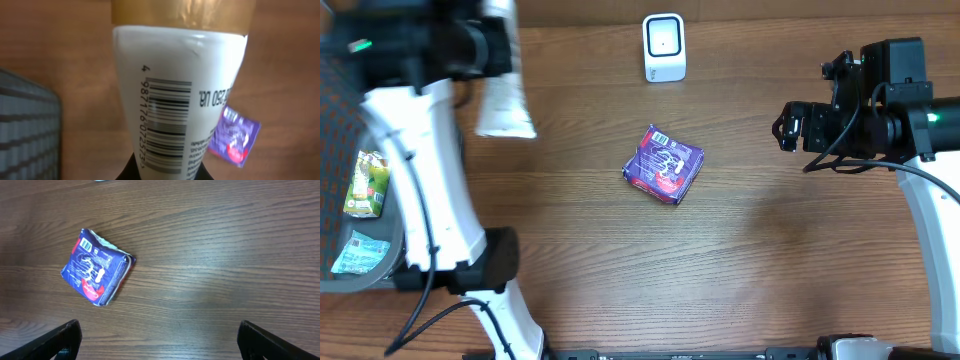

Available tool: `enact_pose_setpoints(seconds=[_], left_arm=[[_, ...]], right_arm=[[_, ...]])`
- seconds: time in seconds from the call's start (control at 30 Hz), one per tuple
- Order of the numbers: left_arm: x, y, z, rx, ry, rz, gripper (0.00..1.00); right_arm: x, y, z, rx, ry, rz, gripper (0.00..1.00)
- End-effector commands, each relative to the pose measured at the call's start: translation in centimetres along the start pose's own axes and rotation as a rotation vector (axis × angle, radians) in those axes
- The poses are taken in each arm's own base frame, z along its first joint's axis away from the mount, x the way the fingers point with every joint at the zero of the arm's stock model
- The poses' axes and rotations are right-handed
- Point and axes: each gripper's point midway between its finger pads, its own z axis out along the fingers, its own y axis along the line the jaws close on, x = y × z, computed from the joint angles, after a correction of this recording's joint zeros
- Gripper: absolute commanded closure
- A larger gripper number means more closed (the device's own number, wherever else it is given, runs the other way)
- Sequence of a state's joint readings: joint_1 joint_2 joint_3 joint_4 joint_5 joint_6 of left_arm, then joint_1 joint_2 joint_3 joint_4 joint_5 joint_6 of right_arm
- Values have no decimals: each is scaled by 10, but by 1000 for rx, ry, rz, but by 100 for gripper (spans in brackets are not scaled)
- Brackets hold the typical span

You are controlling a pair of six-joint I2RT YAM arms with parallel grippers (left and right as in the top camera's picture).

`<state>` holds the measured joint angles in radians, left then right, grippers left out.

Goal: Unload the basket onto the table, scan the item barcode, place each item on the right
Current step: 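Place the white tube beside the purple pack with the left gripper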

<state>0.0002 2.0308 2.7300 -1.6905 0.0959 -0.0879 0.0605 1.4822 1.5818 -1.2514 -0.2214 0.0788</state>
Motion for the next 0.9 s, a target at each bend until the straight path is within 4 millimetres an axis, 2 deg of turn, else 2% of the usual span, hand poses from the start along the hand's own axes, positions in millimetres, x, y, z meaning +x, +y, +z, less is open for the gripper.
enact_pose_setpoints(seconds=[0.0, 0.07, 0.23, 0.27, 0.53, 0.7, 0.87], left_arm=[[20, -10, 46, -103, 127, 11, 96], [36, -27, 78, -92, 209, 55, 96], [70, -54, 139, -82, 336, 128, 96], [84, -59, 162, -84, 373, 147, 96], [139, -65, 254, -46, 445, 243, 96], [172, -80, 282, 52, 467, 231, 96], [192, -102, 281, 135, 521, 150, 96]], right_arm=[[-1, 2, -1, -6, -2, 2, 0], [-1, 2, -1, -6, -3, 1, 0], [-2, 2, -1, -7, -5, 1, 0], [-1, 2, -1, -6, -4, 1, 0], [-1, 2, -1, -6, -3, 1, 0], [-1, 2, -1, -6, -2, 1, 0], [-1, 2, -1, -6, -3, 1, 0]])
